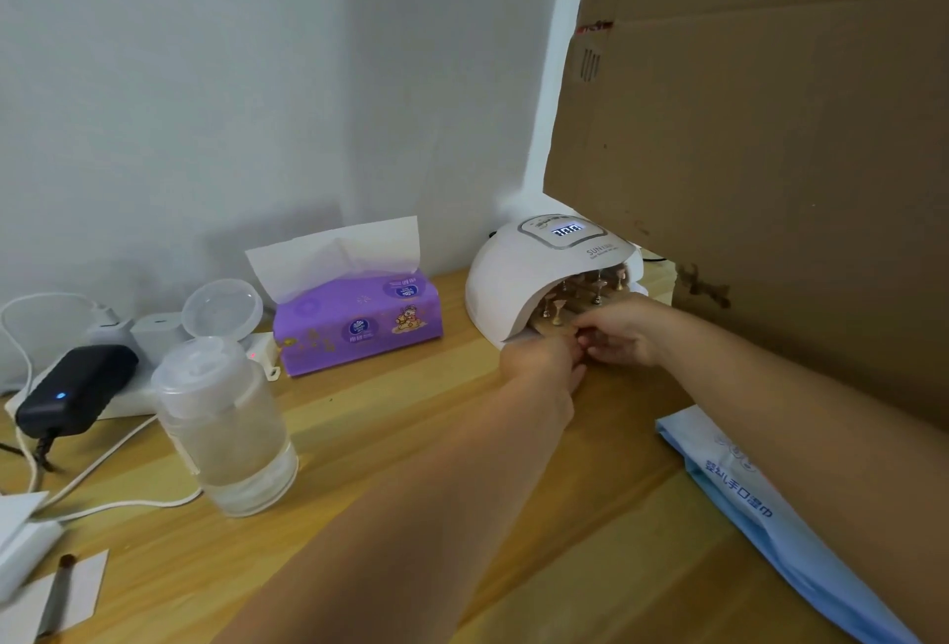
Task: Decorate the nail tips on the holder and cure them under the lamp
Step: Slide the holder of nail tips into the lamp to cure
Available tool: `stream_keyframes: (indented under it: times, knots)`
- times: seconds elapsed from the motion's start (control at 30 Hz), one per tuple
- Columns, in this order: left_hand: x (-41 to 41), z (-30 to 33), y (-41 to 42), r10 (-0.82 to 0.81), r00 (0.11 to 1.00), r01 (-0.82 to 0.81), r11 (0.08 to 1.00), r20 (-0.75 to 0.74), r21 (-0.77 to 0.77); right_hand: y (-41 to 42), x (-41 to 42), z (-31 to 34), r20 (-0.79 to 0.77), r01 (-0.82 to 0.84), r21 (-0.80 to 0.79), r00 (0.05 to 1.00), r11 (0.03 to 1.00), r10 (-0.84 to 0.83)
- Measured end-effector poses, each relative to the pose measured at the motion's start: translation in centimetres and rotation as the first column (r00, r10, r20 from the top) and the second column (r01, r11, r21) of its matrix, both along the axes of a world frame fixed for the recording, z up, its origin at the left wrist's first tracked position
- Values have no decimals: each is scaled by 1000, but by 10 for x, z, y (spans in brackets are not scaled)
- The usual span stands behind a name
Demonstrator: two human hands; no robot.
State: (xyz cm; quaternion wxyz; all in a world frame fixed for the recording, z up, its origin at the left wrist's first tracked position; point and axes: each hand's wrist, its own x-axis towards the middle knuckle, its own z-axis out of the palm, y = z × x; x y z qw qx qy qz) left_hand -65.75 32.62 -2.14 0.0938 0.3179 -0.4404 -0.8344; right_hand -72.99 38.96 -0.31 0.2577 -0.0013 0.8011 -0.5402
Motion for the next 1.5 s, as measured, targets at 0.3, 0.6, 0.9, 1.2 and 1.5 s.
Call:
stream_keyframes:
  times: [0.3,0.6,0.9,1.2,1.5]
  knots:
    - [16,-16,-7,-313,948,16,239,-62,-971,-2,6,0,-25,145,-98,989,985,-148]
    - [4,-34,-13,-312,850,272,-430,424,-861,5,1,10,-110,116,-45,987,992,-120]
    - [-13,-29,-10,-287,793,417,-388,537,-822,16,1,29,-794,237,186,608,954,4]
    - [-13,-32,-19,-329,838,311,-368,435,-876,7,-30,41,-770,20,345,578,938,271]
    - [0,-35,-17,-352,934,-44,-279,59,-959,-20,-48,55,-616,-20,615,612,788,497]
